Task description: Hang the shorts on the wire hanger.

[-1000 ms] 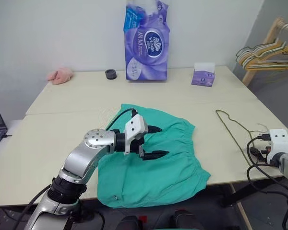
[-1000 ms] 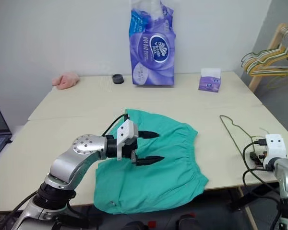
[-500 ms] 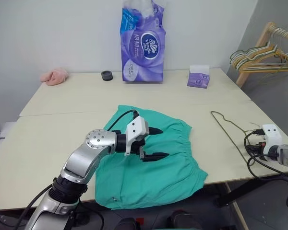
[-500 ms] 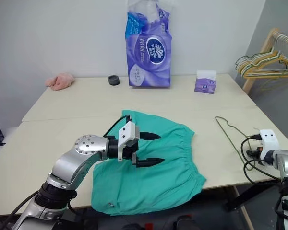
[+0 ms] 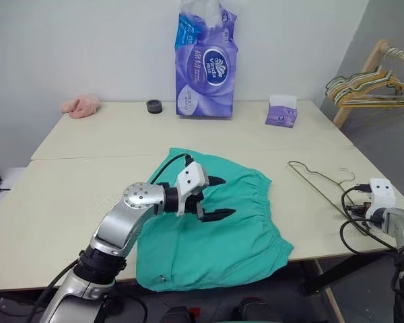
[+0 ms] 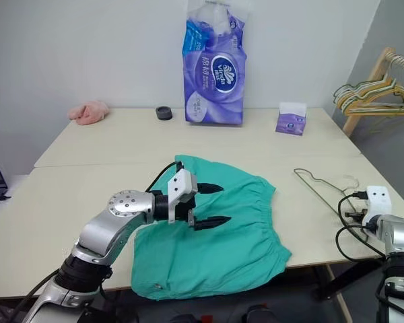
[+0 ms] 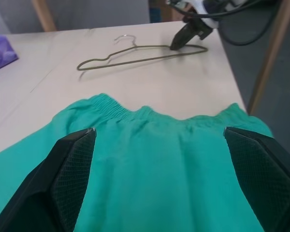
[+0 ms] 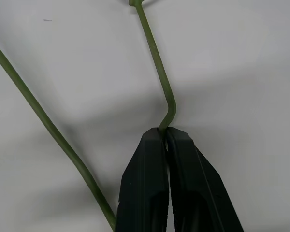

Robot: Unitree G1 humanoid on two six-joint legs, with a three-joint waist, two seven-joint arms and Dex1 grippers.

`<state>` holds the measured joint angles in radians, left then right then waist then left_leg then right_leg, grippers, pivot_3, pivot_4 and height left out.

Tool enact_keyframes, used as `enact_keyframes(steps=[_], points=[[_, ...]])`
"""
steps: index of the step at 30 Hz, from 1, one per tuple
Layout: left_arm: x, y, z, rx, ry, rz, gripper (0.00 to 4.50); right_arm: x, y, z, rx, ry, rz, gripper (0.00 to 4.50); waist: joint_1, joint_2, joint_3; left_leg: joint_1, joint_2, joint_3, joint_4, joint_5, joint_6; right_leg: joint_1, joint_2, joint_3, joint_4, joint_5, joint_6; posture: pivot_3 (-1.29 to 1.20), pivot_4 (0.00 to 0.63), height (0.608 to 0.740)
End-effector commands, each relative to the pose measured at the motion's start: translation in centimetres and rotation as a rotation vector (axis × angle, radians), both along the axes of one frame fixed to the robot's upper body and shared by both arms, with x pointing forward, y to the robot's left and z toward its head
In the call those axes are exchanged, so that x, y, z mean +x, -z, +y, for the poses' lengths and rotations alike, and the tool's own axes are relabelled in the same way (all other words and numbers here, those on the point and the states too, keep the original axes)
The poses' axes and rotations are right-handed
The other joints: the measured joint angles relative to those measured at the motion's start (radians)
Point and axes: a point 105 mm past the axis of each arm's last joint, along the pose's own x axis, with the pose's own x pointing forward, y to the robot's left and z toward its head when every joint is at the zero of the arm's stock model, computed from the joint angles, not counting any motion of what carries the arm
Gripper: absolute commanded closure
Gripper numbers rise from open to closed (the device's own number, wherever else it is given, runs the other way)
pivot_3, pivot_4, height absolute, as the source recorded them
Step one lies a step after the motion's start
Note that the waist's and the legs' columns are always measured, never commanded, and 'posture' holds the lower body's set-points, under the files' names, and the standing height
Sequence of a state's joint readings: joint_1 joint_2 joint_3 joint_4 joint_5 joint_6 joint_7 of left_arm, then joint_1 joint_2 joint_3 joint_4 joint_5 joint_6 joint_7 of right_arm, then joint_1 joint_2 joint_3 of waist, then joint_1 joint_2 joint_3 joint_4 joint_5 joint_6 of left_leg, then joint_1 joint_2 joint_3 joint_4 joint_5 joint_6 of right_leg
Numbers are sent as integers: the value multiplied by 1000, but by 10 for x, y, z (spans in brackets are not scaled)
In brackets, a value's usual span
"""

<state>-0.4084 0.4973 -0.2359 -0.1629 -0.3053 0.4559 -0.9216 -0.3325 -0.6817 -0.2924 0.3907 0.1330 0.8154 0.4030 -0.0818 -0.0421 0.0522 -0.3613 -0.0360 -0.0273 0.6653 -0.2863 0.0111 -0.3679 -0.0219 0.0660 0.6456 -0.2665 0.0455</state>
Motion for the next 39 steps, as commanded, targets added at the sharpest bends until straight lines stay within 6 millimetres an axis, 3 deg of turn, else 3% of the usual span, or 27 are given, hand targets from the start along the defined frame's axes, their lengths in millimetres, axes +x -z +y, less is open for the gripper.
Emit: enact_keyframes(steps=[1, 3, 7, 10, 13, 24, 30, 39], points=[[30, -25, 18, -43, -132, -78, 5, 12, -41, 14, -167, -130, -136, 4496, 0, 7, 4, -2, 0, 0, 0, 0, 0, -3, 0, 0, 1, 0, 0, -104, 45, 740], [48, -35, 29, -84, -216, -83, 5, 17, -61, 36, -267, -249, -205, 4496, -1, 17, 10, -4, 0, 0, 0, 0, 0, -6, 0, 0, 3, 0, 0, -105, 45, 740], [73, -58, 47, -182, -312, -53, 5, 21, -87, 87, -472, -470, -335, 4496, -7, 23, 14, -5, 0, 2, -2, 0, 0, -9, 1, 2, 5, -1, 2, -112, 48, 740], [75, -62, 53, -211, -270, 45, 5, 21, -99, 120, -573, -584, -431, 4496, -7, 23, 14, -9, 0, 2, -2, 0, 0, -14, 2, 2, 6, 0, 2, -112, 48, 740], [63, -48, 61, -122, -171, 135, 5, 21, -113, 139, -674, -668, -520, 4496, -5, 23, 15, -17, -2, 2, -1, 0, -1, -23, 1, 3, 10, -1, 3, -113, 49, 740], [53, -23, 68, -1, -55, 237, 5, 8, -154, 191, -897, -922, -850, 4496, -1, 23, 16, -20, -3, 1, 1, 0, -1, -27, -1, 2, 14, -1, 3, -124, 50, 740], [49, -15, 57, -10, -27, 262, 5, 2, -149, 211, -880, -1007, -904, 4496, -2, 23, 16, -20, -3, 1, 2, 0, -1, -27, -1, 3, 16, -1, 3, -126, 51, 740], [15, 5, 41, 26, 119, 359, 5, 1, -144, 227, -834, -1031, -923, 4496, -5, 23, 16, -19, -3, 1, 6, 0, -1, -27, -1, 3, 19, -1, 3, -123, 58, 740]])
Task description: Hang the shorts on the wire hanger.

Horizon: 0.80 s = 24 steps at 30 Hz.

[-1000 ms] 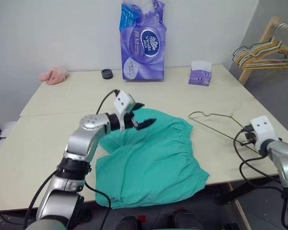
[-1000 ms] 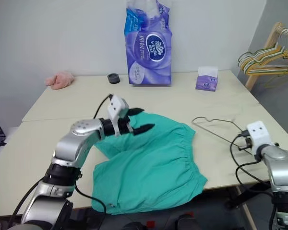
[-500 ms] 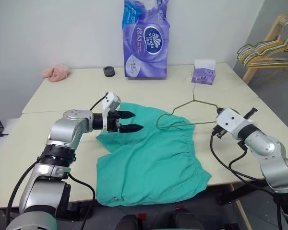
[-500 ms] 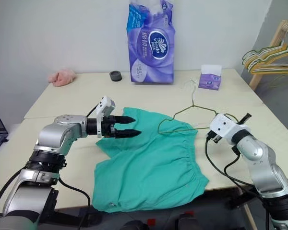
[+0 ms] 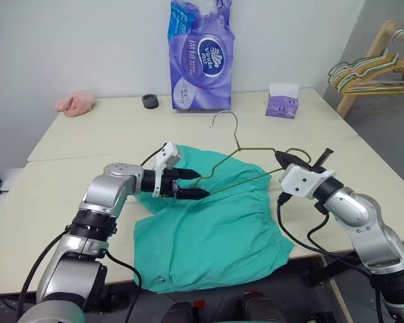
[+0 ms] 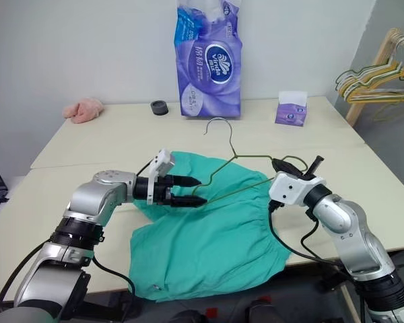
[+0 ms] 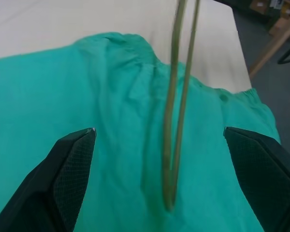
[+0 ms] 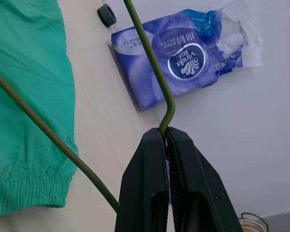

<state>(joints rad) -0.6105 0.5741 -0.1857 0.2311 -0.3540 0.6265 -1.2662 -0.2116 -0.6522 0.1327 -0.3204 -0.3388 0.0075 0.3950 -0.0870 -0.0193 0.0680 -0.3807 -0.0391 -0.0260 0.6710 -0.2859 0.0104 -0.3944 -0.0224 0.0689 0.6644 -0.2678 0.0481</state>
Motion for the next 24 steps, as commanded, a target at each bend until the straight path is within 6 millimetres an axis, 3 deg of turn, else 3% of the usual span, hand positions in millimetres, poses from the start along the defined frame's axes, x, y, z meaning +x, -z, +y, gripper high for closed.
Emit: enact_keyframes(steps=[1, 5, 6, 12, 20, 24], points=[[-9, -5, -6, 0, 56, -13, 5, -3, -18, 7, 9, -30, -69, 4496, 0, 0, 0, 0, 0, 0, 0, 0, 0, 0, 0, 0, 0, 0, 0, -123, 58, 740], [-9, -1, -6, 9, 56, -6, 5, -4, -20, 9, 16, -36, -73, 4496, 1, 1, 1, 0, 0, -1, 4, 0, 0, 2, 0, -1, 1, 0, 0, -122, 60, 740], [-8, -1, -6, 1, 48, -8, 194, -4, -20, 9, 20, -37, -75, 4500, 1, 1, 1, 0, 0, -1, 5, 0, 0, 3, 0, -1, 1, 0, 0, -122, 60, 740], [-8, -3, -10, -23, 49, -7, 1759, -4, -20, 10, 37, -38, -70, 4500, 1, 1, 1, 1, 0, -2, 6, 0, 1, 5, 0, -1, 0, 0, 0, -123, 61, 740], [-14, -1, -11, -21, 73, 4, 4337, -6, -22, 12, 25, -50, -93, 4500, 1, 1, 1, 1, 0, -2, 6, 0, 0, 4, 0, -1, 1, 0, 0, -127, 60, 740], [-15, -1, -11, -23, 77, 3, 4463, -10, -22, 18, -19, -83, -120, 4500, 1, 1, 1, 1, 0, -2, 6, 0, 0, 4, 0, -1, 1, 0, 0, -124, 58, 740]])
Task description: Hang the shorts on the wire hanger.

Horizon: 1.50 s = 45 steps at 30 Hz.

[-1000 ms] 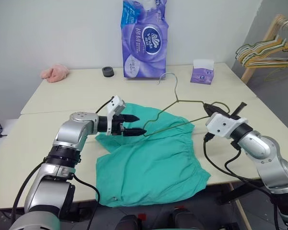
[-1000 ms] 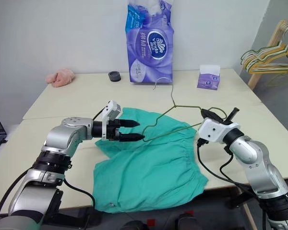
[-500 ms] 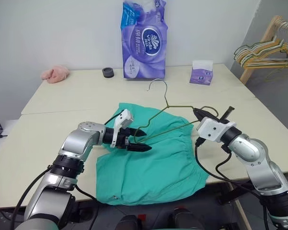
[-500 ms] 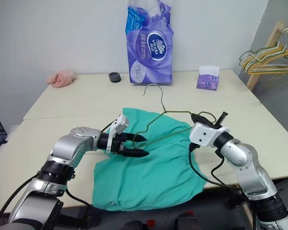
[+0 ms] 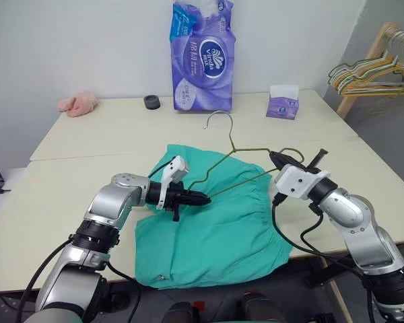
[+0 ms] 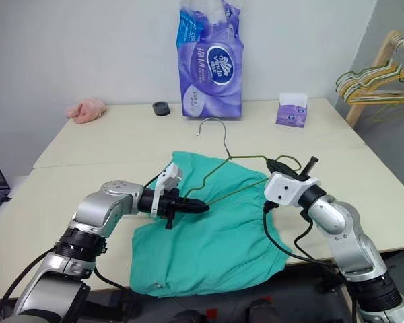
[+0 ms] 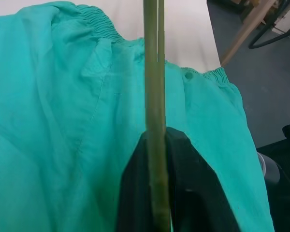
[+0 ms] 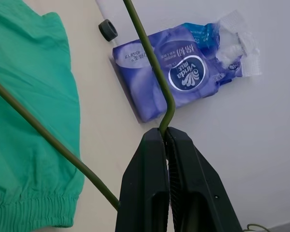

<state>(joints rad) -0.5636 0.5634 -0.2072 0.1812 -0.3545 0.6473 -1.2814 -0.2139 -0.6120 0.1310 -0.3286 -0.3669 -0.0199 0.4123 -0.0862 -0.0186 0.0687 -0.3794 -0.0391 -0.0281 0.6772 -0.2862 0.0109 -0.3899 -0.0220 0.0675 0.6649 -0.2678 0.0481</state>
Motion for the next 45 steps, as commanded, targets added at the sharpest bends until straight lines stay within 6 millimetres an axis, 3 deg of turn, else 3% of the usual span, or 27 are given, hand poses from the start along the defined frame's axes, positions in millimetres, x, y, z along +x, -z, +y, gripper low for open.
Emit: enact_keyframes(steps=[1, 2, 5, 14, 18, 22, 24, 26, 34, 38, 45], points=[[-2, -12, -4, -24, 29, -40, 4463, -8, -20, 10, -26, -59, -104, 4500, 0, 0, 0, 0, 0, 0, 0, 0, 0, 0, 0, 0, 0, 0, 0, -124, 58, 740], [-1, -12, -4, -24, 26, -43, 4463, -9, -20, 11, -34, -66, -110, 4500, 0, 0, 0, 0, 0, 0, 0, 0, 0, 0, 0, 0, 0, 0, 0, -124, 58, 740], [-1, -12, -3, -21, 23, -48, 4500, -12, -19, 12, -58, -82, -121, 3721, 0, 0, 0, 0, 0, 0, 0, 0, 0, 0, 0, 0, 0, 0, 0, -124, 57, 740], [12, -12, 3, 18, -53, -116, 4500, -19, -10, 3, -129, -87, -117, 605, 1, 0, 0, 0, 0, 0, 0, 0, 0, 0, 0, 0, 0, 0, 0, -124, 55, 740], [23, -13, 10, 68, -103, -203, 4500, -24, -19, -10, -30, -73, -91, 605, 2, 0, 0, 0, 0, 0, 0, 0, 0, 0, 0, 0, 0, 0, 0, -124, 55, 740], [30, -15, 16, 153, -82, -352, 4500, -25, -13, -27, 64, -41, 82, 605, 2, 0, 0, 0, 0, 0, 0, 0, 0, 1, 0, 0, 0, 0, 0, -128, 57, 740], [32, -22, 18, 216, -24, -478, 4500, -25, -12, -38, 182, -16, 247, 605, 3, 0, 0, 0, 0, -1, 0, 0, 0, 1, 0, -1, 0, 0, 0, -136, 59, 740], [30, -28, 17, 246, 43, -557, 4500, -28, -15, -39, 215, -34, 328, 605, 3, 0, 1, 0, 0, -1, 0, 0, 0, 1, 0, -1, 0, 0, -1, -141, 59, 740], [13, -28, 10, 315, 265, -658, 4500, -54, -1, -30, 85, -89, 687, 605, 1, 2, 3, 0, 1, -1, 0, 0, 1, 1, -1, -2, -1, 0, -1, -156, 67, 740], [11, -24, 4, 338, 325, -689, 4500, -51, 9, -21, 41, -83, 769, 605, -2, 2, 4, 0, 1, -1, 0, 0, 1, 1, -1, -2, -2, 0, 0, -162, 68, 740], [9, -18, -2, 347, 364, -715, 4500, -47, 34, -22, -59, -5, 926, 605, -2, 2, 7, -1, 1, -1, 0, -1, 1, 0, -1, -2, -3, 0, 0, -171, 74, 740]])
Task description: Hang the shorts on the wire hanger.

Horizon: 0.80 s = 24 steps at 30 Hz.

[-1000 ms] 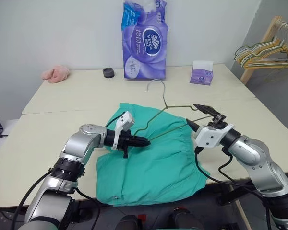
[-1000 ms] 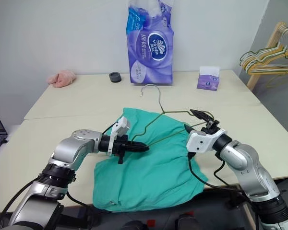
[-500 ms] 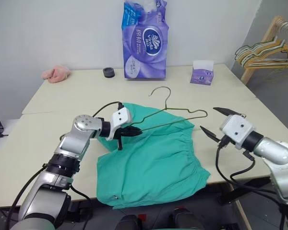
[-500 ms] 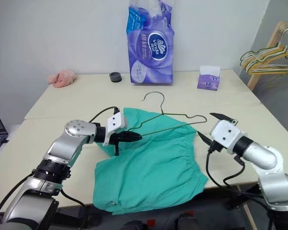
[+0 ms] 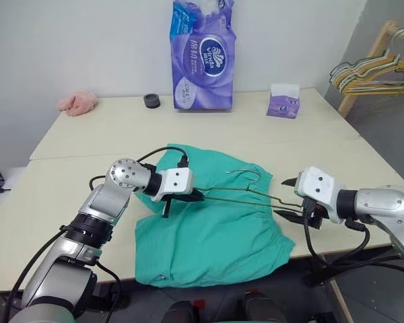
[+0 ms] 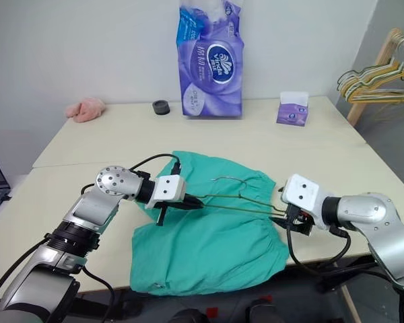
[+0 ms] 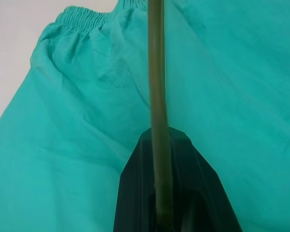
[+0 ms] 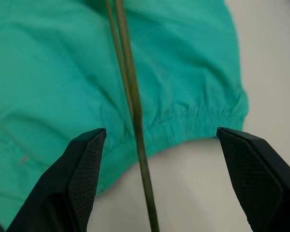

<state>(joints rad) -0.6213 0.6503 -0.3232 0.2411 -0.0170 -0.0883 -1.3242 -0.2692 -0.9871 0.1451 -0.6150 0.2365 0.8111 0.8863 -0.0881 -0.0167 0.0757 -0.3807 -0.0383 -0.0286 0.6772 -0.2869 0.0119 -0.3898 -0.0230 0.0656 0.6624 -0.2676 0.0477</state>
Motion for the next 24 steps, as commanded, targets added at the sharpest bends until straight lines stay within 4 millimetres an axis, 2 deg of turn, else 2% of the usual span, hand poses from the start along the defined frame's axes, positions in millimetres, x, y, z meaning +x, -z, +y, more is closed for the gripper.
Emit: enact_keyframes(steps=[1, 5, 8, 16, 17, 24], points=[[0, -9, -9, -10, 40, -46, 4500, 0, 4, -1, -46, 9, 42, 605, 0, 0, 0, 0, 0, 0, 0, 0, 0, 0, 0, 0, 0, 0, 0, -171, 74, 740], [-1, -7, -10, -7, 47, -49, 4500, 0, 9, 3, -59, 5, 87, 605, 0, 0, 0, 0, 0, -1, 0, 0, 0, 0, 0, -1, 0, 0, 0, -171, 74, 740], [-1, -6, -10, -3, 50, -48, 4500, 1, 12, 6, -55, 7, 112, 1515, -2, 0, 0, 0, 0, 0, 0, 0, 0, 0, 0, -1, 0, 0, 0, -171, 74, 740], [-2, -5, -9, 7, 51, -44, 4500, -5, 15, 13, -53, -9, 150, 4343, -1, 0, 1, 0, 0, -1, 0, 0, 0, 0, 0, -1, 0, 0, 0, -164, 78, 740], [-2, -5, -9, 8, 51, -44, 4500, -6, 15, 13, -52, -11, 154, 4469, -1, 0, 1, 0, 0, -1, 0, 0, 0, 0, 0, -1, 0, 0, 0, -164, 78, 740], [-1, -3, -13, -27, 37, -28, 4500, -9, 16, 14, -53, -17, 161, 4469, -1, 1, 1, 0, 0, -1, 0, 0, 0, 0, 0, -1, 0, 0, 0, -166, 78, 740]])
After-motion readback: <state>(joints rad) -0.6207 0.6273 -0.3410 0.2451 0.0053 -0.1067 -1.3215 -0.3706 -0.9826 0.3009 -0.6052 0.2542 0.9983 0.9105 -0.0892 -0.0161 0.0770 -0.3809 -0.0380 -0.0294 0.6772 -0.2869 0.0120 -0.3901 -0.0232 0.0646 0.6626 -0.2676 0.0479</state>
